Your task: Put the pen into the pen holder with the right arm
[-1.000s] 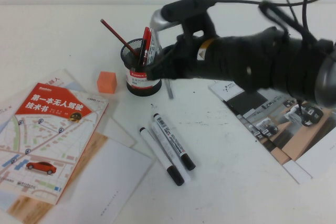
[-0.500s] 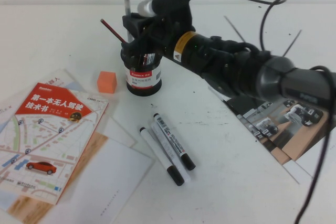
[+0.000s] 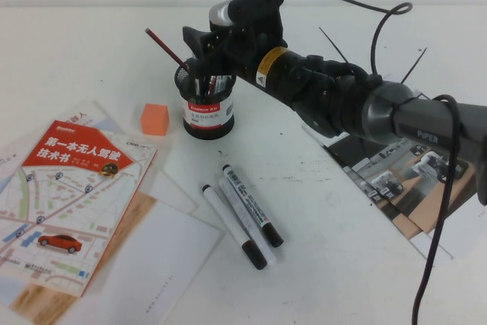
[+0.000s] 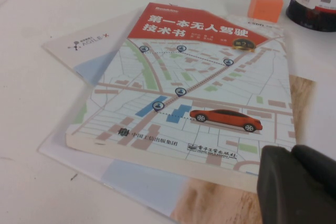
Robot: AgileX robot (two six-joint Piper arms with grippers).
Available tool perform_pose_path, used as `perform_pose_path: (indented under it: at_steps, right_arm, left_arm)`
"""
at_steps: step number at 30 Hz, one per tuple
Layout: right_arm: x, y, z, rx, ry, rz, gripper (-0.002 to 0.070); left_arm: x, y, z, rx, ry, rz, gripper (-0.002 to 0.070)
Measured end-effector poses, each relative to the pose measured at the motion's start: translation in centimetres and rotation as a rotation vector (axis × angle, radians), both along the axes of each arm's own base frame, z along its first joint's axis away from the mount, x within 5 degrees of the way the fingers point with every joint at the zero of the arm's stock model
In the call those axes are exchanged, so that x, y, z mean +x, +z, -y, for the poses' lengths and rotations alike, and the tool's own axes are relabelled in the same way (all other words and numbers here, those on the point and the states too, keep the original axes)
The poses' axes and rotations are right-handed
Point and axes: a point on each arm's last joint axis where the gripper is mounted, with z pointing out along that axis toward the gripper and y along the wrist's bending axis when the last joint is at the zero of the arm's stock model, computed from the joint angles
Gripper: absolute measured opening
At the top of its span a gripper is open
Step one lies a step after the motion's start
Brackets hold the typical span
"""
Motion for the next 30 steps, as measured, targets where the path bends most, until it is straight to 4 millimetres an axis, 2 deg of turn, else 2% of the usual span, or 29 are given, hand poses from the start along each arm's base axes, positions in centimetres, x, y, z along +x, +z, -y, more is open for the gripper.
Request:
perform_pose_path:
  at_steps: [2, 4, 6, 8, 9, 12, 13, 15, 21, 25, 30]
  right_arm:
    - [-0.1, 0.5, 0.1, 0.009, 0.002, 0.004, 0.0435]
    - [-0.5, 1.2, 0.3, 0.018, 0.007, -0.002, 0.0442]
    - [-1.7, 2.7, 0.9, 0.036, 0.024, 0.0, 0.0341]
    - [-3.4, 4.1, 1.8, 0.07, 0.053, 0.021, 0.0163]
    - [-4.5, 4.7, 2.3, 0.097, 0.074, 0.041, 0.0103]
    - [-8.1, 5.9, 4.3, 0.167, 0.111, 0.112, 0.0018]
    - [-9.3, 5.5, 5.1, 0.169, 0.11, 0.116, 0.0005]
    - [-12.0, 5.6, 6.8, 0.127, 0.111, 0.138, -0.0008]
    - [-19.4, 8.2, 12.3, 0.025, 0.065, 0.17, -0.0018]
    - [-22.8, 9.0, 15.6, -0.06, -0.024, 0.113, -0.0018]
    - [-25.9, 8.6, 18.4, -0.123, -0.096, 0.061, -0.0019]
  left_arm:
    - [0.0, 0.0, 0.0, 0.0, 0.0, 0.0, -0.0001]
    - [0.0, 0.0, 0.0, 0.0, 0.0, 0.0, -0.0001]
    - [0.0, 0.0, 0.0, 0.0, 0.0, 0.0, -0.0001]
    - [0.0, 0.0, 0.0, 0.0, 0.0, 0.0, -0.0001]
    - [0.0, 0.0, 0.0, 0.0, 0.0, 0.0, -0.0001]
    - [0.0, 0.0, 0.0, 0.0, 0.0, 0.0, -0.0001]
    - [0.0, 0.0, 0.0, 0.0, 0.0, 0.0, -0.0001]
    - [0.0, 0.0, 0.0, 0.0, 0.0, 0.0, -0.0001]
    - [0.0, 0.0, 0.0, 0.0, 0.0, 0.0, -0.0001]
    - [0.0, 0.0, 0.0, 0.0, 0.0, 0.0, -0.0001]
    - [0.0, 0.0, 0.0, 0.0, 0.0, 0.0, -0.0001]
